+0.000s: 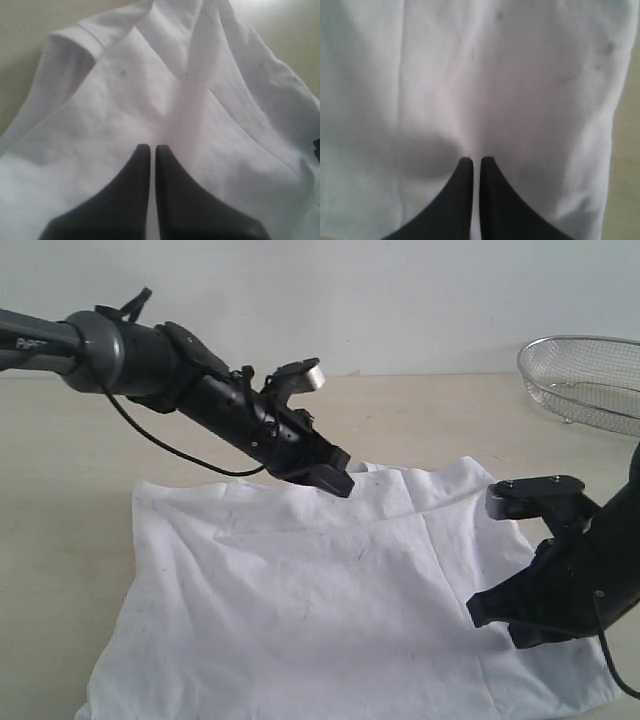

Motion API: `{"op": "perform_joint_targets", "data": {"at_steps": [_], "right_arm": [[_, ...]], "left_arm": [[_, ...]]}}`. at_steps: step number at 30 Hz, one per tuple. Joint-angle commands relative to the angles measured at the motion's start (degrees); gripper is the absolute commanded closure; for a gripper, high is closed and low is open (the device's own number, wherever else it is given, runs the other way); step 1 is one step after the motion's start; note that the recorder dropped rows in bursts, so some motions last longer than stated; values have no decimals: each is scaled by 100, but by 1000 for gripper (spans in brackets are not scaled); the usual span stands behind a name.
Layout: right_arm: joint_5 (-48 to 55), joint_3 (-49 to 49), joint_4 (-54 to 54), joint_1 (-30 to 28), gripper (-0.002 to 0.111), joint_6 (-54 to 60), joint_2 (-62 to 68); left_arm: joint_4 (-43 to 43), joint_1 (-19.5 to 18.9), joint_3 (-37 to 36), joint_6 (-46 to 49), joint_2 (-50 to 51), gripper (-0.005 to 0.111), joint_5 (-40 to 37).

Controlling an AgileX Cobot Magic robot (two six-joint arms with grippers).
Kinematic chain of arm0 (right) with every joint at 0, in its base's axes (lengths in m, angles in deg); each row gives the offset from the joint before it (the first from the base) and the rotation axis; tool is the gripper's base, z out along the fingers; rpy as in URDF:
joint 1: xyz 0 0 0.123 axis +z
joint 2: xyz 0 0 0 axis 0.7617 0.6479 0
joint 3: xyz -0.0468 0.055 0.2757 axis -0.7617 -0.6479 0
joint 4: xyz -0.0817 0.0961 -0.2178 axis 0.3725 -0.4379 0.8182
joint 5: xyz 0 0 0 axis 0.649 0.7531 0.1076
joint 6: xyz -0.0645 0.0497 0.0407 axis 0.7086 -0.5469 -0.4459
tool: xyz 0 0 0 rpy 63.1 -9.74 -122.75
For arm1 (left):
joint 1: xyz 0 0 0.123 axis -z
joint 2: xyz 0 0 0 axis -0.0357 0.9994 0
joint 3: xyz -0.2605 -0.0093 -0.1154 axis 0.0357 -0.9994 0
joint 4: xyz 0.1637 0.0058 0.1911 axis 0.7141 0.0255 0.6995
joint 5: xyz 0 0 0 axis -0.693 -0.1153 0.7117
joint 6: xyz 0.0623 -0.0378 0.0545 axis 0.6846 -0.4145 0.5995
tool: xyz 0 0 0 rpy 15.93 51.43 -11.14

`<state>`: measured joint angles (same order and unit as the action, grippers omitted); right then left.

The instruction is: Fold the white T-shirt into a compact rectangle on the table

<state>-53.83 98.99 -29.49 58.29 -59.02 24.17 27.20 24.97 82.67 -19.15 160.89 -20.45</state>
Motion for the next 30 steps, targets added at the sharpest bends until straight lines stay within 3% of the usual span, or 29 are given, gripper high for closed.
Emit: {"op": "perform_joint_targets", "data": {"at_steps": [1, 8, 15, 22, 30], "right_arm": [[-54, 24, -51, 4, 109, 91, 218], [25, 24, -51, 4, 109, 91, 491], [101, 24, -51, 4, 109, 91, 609], [206, 24, -51, 4, 109, 91, 609], [-14, 24, -51, -10, 109, 241, 258]], "left_arm": [[383, 221, 416, -436, 326, 102, 7], [668, 232, 724, -739, 779, 102, 224], [1602, 232, 1077, -1277, 1046, 102, 852], [1702, 221, 1610, -1277, 1120, 102, 1209], [1836, 121, 2014, -1341, 603, 102, 553]]}}
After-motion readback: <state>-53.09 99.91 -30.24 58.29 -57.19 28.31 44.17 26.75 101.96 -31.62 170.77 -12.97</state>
